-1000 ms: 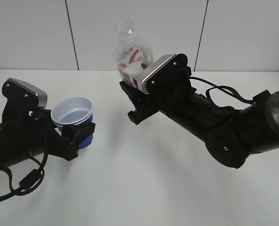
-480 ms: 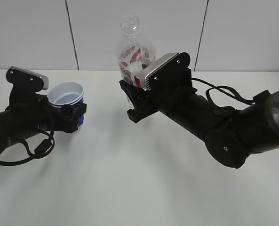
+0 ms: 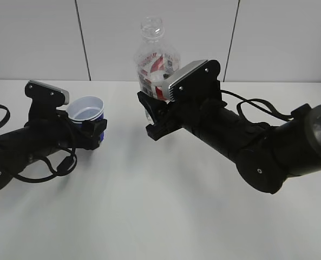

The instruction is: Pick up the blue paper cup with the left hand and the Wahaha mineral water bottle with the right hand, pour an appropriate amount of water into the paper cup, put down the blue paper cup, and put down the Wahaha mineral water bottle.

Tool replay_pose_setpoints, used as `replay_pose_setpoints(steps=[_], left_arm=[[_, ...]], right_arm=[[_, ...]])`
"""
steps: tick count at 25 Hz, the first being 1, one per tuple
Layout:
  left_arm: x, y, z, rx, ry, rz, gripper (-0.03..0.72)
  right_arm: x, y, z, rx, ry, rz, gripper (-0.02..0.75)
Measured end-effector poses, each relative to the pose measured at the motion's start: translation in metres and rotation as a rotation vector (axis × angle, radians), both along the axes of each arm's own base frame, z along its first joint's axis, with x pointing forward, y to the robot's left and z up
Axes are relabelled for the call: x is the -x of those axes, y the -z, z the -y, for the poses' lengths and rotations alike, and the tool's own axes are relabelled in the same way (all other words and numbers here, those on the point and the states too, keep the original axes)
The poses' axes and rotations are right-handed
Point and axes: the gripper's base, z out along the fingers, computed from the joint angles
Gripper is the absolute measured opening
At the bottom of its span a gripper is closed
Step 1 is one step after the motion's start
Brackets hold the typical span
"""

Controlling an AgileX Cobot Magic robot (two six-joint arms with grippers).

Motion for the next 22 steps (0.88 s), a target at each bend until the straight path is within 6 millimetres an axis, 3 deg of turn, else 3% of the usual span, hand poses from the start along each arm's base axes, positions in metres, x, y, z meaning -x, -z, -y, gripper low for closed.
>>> replay_pose_setpoints(steps=[14, 22], left_arm=[[0.000, 0.028, 0.001, 0.015, 0.005, -0.005, 0.519], [-0.001, 0.026, 0.001, 0.025, 0.006, 0.014, 0.523]], right_arm=[[0.000, 0.000, 0.000, -0.016, 0.001, -0.012, 0.496], [0.000, 0.000, 0.000, -0.023, 0.001, -0.016, 0.496]])
